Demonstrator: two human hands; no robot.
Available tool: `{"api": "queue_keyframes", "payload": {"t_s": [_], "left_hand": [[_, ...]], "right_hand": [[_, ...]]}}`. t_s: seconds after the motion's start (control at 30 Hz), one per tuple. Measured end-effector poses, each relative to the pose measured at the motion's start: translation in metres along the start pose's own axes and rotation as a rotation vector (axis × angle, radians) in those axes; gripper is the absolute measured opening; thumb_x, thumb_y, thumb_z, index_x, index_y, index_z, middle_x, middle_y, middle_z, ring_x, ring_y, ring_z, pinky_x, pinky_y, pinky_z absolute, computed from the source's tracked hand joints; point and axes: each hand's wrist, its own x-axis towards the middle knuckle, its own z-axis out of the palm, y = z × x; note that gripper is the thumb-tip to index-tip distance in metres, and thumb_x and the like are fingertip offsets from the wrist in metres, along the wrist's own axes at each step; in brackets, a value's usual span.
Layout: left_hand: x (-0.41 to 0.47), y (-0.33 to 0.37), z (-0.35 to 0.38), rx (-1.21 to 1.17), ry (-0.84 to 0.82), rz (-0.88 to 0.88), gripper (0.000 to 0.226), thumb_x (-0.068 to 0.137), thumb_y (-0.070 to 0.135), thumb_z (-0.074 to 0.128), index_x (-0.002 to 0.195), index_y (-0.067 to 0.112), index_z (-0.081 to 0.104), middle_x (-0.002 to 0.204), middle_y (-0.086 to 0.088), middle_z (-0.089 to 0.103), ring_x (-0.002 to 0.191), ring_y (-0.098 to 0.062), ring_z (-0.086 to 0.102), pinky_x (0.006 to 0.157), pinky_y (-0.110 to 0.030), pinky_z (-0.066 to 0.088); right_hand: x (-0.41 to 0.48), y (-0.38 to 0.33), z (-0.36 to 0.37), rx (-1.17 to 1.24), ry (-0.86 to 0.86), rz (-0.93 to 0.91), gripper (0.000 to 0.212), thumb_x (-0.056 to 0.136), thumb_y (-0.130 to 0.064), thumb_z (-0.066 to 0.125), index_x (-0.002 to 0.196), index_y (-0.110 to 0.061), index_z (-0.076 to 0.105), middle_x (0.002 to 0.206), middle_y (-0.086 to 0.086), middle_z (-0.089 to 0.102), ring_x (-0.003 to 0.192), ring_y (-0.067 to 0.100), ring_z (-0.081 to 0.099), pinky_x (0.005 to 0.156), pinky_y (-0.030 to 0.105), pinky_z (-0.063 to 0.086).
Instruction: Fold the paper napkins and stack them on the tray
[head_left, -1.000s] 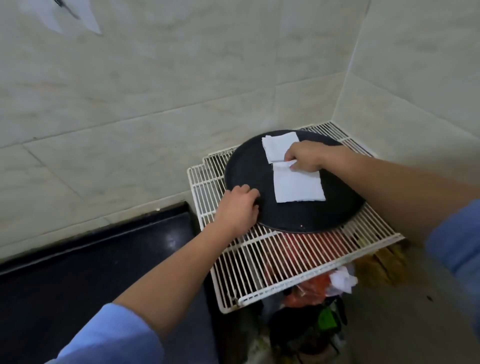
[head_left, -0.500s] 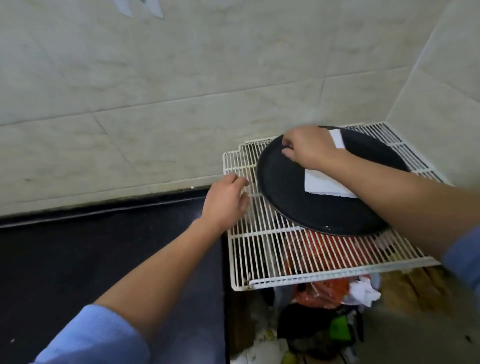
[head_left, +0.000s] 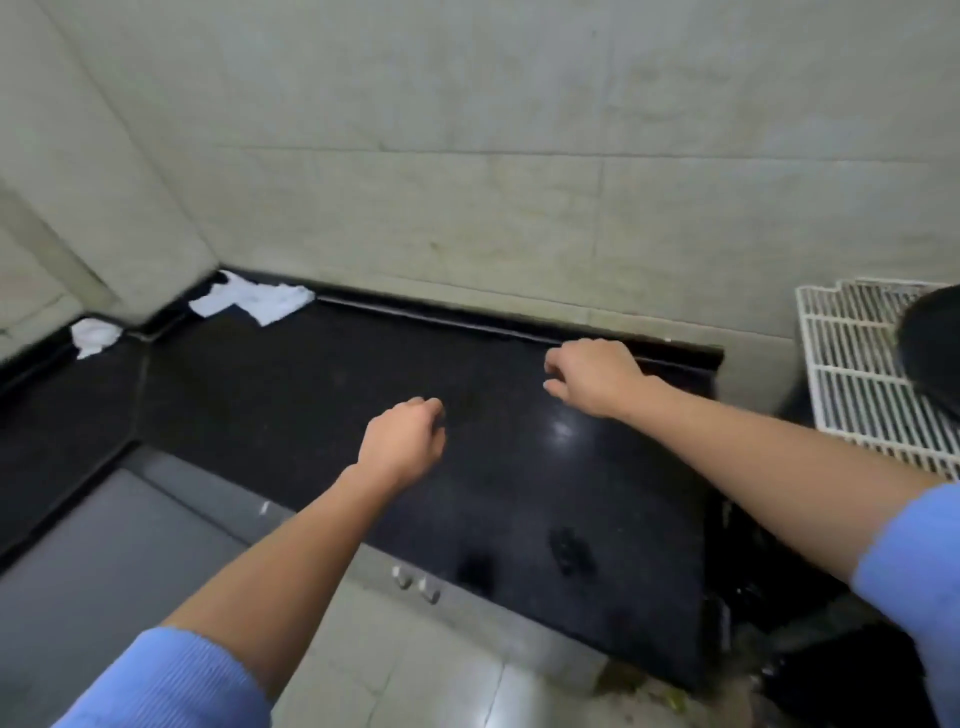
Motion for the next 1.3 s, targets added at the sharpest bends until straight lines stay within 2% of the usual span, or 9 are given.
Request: {"api": "queue_keyframes", "payload": {"t_s": [0.07,0.23,0.4,0.7,0.97,1.2,1.3], "left_hand": [[-0.023,-0.048,-0.006,0.022,-0.007,-0.054,0.015,0.088,0.026,0.049,0.098,0.02,0.058,0.1,-0.003,0.061,0.092,-0.029,0.06,0.069,-0.035,0.042],[-0.084,-0.167,-0.02,0.064,-0.055,-0.23,0.015,0.088,0.027,0.048,0.098,0.02,0.057,0.102,-0.004,0.062,0.094,-0.028,0.06,0.073,-0.036,0.048],[-0.107,-0.245,-0.019,0.045,-0.05,-0.343,0.02,0.09,0.028,0.049,0.106,0.019,0.058,0.106,-0.004,0.062,0.097,-0.027,0.059,0.075,-0.036,0.047],[-0.056,-0.37,-0.015,0.057,-0.119,-0.411,0.026,0.091,0.028,0.048,0.113,0.018,0.058,0.107,-0.006,0.063,0.097,-0.028,0.06,0.077,-0.037,0.05],[0.01,-0.468,-0.026,0.01,-0.156,-0.448,0.018,0.089,0.03,0.049,0.1,0.02,0.058,0.102,-0.003,0.063,0.094,-0.027,0.059,0.074,-0.039,0.051],[0.053,-0.564,-0.011,0.009,-0.227,-0.394,0.022,0.09,0.031,0.05,0.108,0.02,0.058,0.108,-0.004,0.062,0.1,-0.028,0.059,0.078,-0.037,0.048],[0.081,-0.617,-0.005,-0.013,-0.239,-0.346,0.02,0.091,0.032,0.05,0.107,0.021,0.057,0.108,-0.003,0.062,0.099,-0.027,0.06,0.079,-0.038,0.048]], "right_hand": [[0.018,-0.048,0.012,-0.005,-0.037,-0.036,0.024,0.091,-0.043,0.05,0.103,-0.024,0.06,0.1,-0.001,0.065,0.091,0.025,0.061,0.066,0.033,0.044],[0.065,-0.171,0.033,0.003,-0.087,-0.169,0.025,0.093,-0.043,0.049,0.105,-0.025,0.06,0.103,-0.001,0.065,0.091,0.024,0.061,0.066,0.033,0.044],[0.118,-0.246,0.048,-0.008,-0.11,-0.271,0.027,0.093,-0.043,0.049,0.11,-0.024,0.059,0.106,0.0,0.064,0.093,0.025,0.061,0.068,0.034,0.045],[0.259,-0.32,0.107,0.028,-0.205,-0.308,0.029,0.093,-0.044,0.05,0.114,-0.024,0.057,0.108,0.0,0.063,0.094,0.024,0.061,0.068,0.034,0.046],[0.379,-0.369,0.125,0.068,-0.284,-0.301,0.028,0.093,-0.043,0.051,0.112,-0.023,0.057,0.107,0.001,0.063,0.094,0.024,0.061,0.067,0.033,0.044],[0.461,-0.415,0.154,0.069,-0.345,-0.212,0.027,0.092,-0.043,0.052,0.11,-0.024,0.058,0.104,0.0,0.062,0.09,0.022,0.06,0.068,0.033,0.047],[0.494,-0.436,0.173,0.074,-0.353,-0.134,0.026,0.09,-0.045,0.054,0.106,-0.026,0.06,0.107,0.002,0.063,0.095,0.024,0.061,0.074,0.034,0.049]]}}
